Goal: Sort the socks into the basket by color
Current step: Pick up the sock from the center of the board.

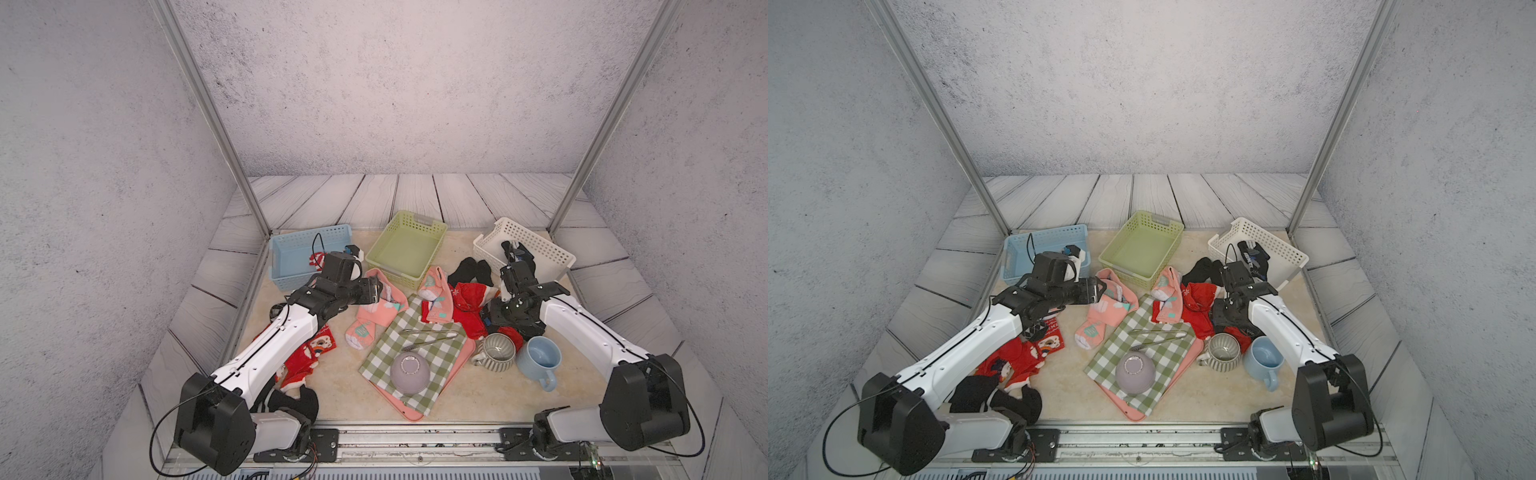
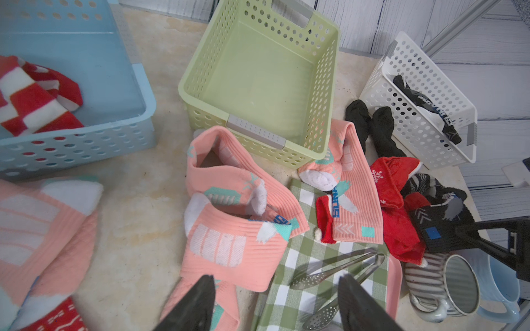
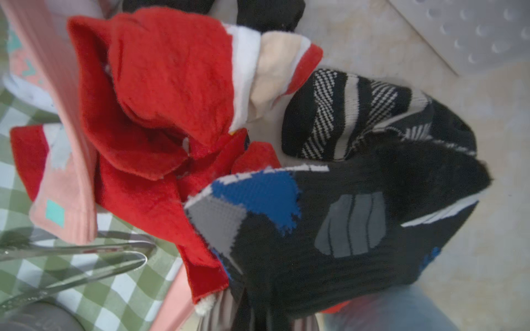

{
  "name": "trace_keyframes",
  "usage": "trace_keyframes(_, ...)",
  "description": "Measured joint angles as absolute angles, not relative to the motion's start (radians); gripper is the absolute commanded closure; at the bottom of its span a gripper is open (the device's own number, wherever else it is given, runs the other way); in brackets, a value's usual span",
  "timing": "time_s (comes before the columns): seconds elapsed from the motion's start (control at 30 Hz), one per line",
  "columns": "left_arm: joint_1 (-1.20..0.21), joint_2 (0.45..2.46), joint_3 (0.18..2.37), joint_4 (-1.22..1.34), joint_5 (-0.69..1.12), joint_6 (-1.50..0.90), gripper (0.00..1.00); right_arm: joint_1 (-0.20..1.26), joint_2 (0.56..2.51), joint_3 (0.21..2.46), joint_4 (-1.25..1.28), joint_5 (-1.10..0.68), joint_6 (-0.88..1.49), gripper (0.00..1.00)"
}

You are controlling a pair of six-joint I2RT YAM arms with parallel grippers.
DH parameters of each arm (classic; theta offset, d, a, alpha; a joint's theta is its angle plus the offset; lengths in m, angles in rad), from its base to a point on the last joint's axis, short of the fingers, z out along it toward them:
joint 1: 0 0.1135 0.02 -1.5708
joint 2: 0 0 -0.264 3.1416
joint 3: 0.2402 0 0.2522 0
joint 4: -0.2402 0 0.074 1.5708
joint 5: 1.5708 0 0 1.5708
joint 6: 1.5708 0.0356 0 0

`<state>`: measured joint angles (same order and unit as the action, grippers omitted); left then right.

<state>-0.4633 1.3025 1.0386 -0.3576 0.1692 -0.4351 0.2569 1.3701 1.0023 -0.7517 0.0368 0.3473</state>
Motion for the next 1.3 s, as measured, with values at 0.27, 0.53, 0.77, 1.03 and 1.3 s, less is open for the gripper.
trace_keyframes(0.27,-0.472,1.309,1.039,-0.358,0.167,-0.435,0.30,0.257,1.275,1.041,-0.797,0.050,0.350,1.00)
trace_keyframes(0.53,-0.474,1.309,1.039,-0.358,0.162,-0.434,0.30,0.257,1.164,1.127,-0.849,0.072,0.359,1.00)
trace_keyframes(0.77,-0.474,1.301,1.039,-0.366,0.138,-0.427,0.29,0.257,1.160,1.307,-0.860,0.125,0.361,1.00)
trace_keyframes(1.03,-0.474,1.256,1.039,-0.400,0.115,-0.415,0.27,0.257,1.262,1.505,-0.796,0.181,0.336,1.00)
trace_keyframes(1.3,-0.474,1.198,1.012,-0.422,0.097,-0.411,0.27,0.247,1.446,1.802,-0.686,0.220,0.274,1.00)
